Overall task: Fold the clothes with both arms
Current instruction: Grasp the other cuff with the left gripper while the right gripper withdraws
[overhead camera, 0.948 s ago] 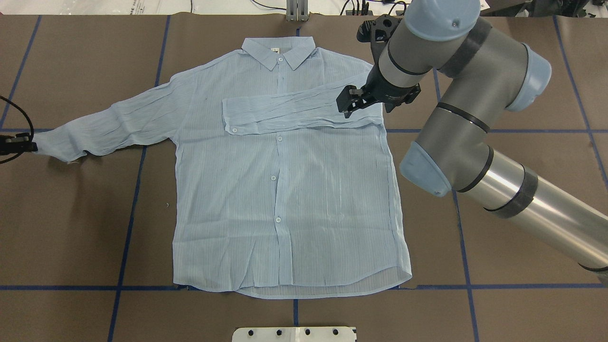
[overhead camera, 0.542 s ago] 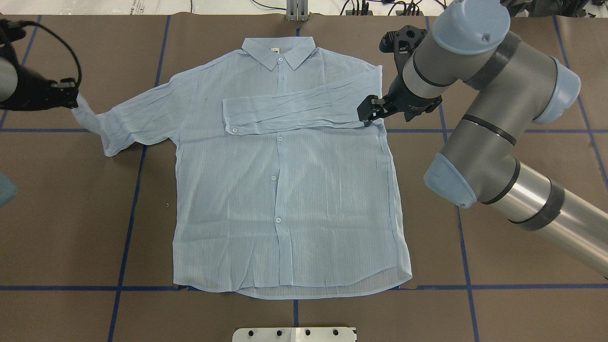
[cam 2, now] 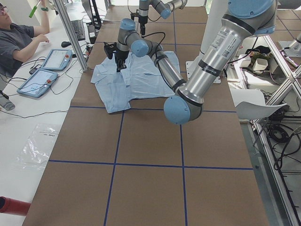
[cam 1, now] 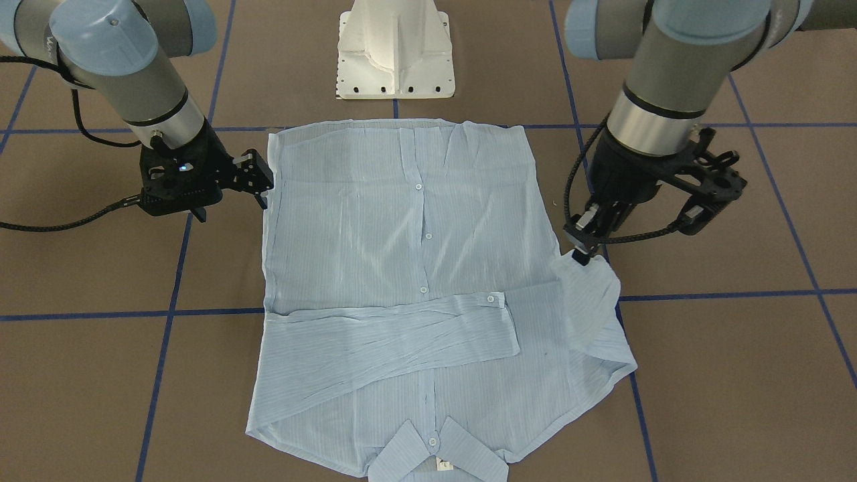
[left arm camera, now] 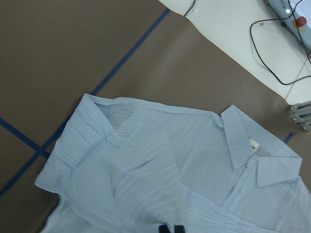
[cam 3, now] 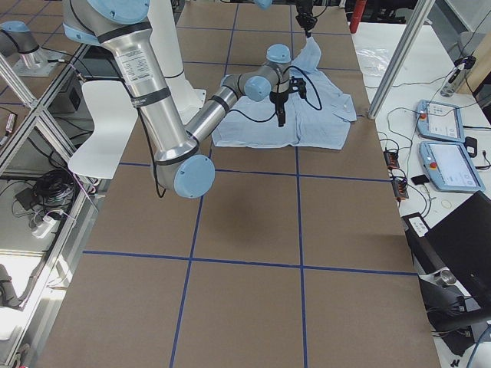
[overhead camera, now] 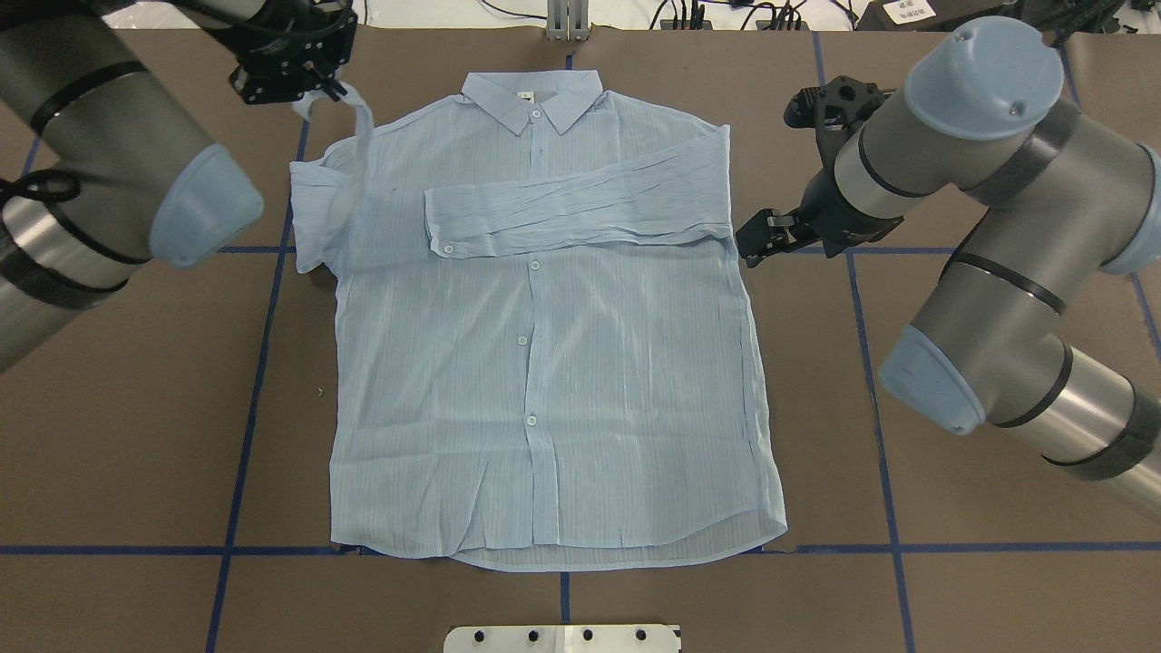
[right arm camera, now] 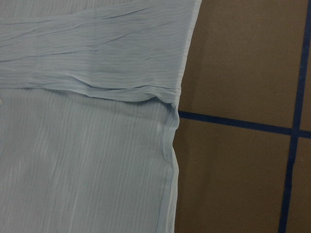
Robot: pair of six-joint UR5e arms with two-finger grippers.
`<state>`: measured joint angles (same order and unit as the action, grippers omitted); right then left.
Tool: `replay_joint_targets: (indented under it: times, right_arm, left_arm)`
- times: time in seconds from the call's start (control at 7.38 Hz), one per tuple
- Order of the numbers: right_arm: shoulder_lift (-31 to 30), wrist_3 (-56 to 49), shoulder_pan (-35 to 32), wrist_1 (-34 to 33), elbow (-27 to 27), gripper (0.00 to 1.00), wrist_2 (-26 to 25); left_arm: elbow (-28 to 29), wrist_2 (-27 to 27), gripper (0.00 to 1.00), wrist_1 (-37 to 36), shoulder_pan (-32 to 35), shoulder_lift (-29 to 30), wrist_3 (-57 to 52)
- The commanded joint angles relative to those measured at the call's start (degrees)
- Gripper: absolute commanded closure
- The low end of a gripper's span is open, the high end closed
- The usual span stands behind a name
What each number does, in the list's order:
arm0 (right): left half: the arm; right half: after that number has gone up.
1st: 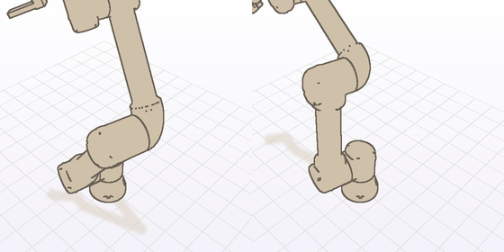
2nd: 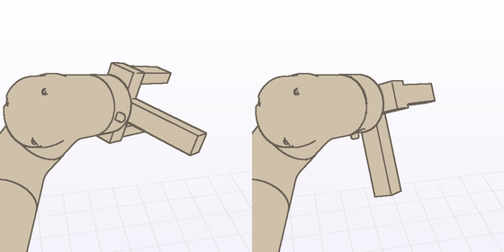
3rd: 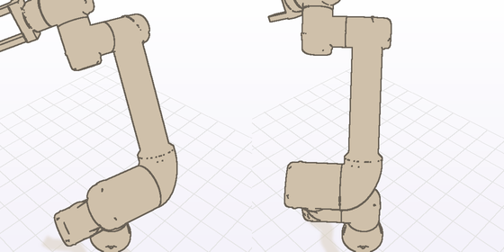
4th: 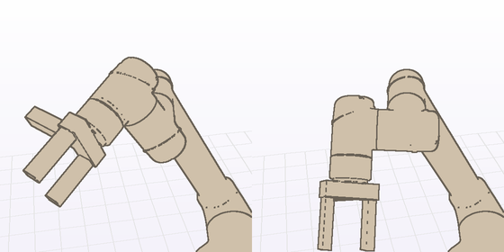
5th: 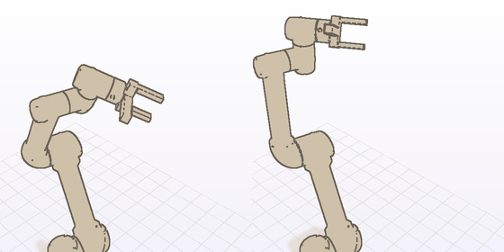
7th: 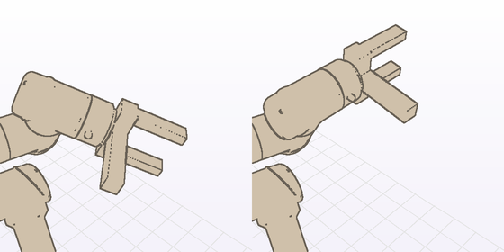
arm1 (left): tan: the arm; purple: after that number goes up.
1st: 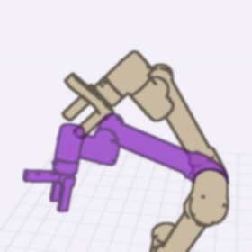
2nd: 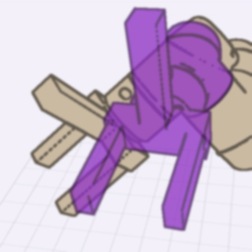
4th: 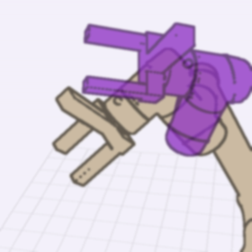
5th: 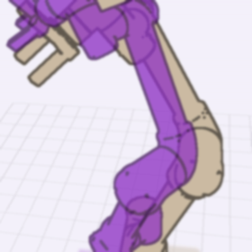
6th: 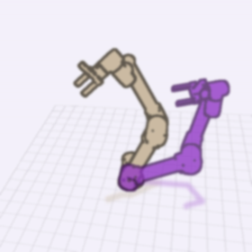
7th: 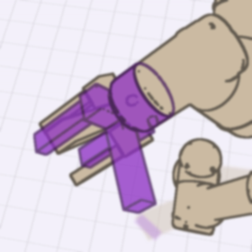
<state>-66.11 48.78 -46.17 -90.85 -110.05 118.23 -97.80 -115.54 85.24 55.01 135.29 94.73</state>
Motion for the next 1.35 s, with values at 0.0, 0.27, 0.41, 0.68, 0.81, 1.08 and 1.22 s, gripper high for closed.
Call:
replay_joint_targets:
  times: [0.0,0.27,0.41,0.68,0.81,1.08,1.22]
  right_arm:
    - [-2.2,-0.4,-0.2,0.1,-1.3,0.0,0.2]
    - [-2.1,-0.4,-0.1,0.1,-1.0,0.0,0.1]
    - [-2.0,-0.4,-0.1,0.1,-1.0,0.0,0.1]
    - [-2.2,-0.3,0.0,0.3,-0.8,0.0,0.1]
    - [-2.2,-0.3,0.0,0.4,-0.9,0.0,0.2]
    - [-2.5,-0.3,-0.1,0.7,-1.1,0.0,0.2]
    - [-2.5,-0.3,-0.1,0.8,-1.2,0.0,0.2]
  left_arm:
    - [6.7,-2.1,1.0,2.0,-1.6,8.6,10.1]
    - [8.1,0.8,1.0,4.6,-7.1,8.6,14.3]
    - [8.5,2.6,1.0,5.8,-10.1,8.3,15.9]
    - [14.5,9.7,1.0,11.2,-16.2,9.5,18.5]
    - [23.4,12.6,1.0,15.4,-18.9,13.8,20.0]
    - [38.5,17.3,0.58,26.9,-25.1,21.1,22.2]
    - [38.1,17.5,0.01,28.3,-25.5,20.7,15.8]
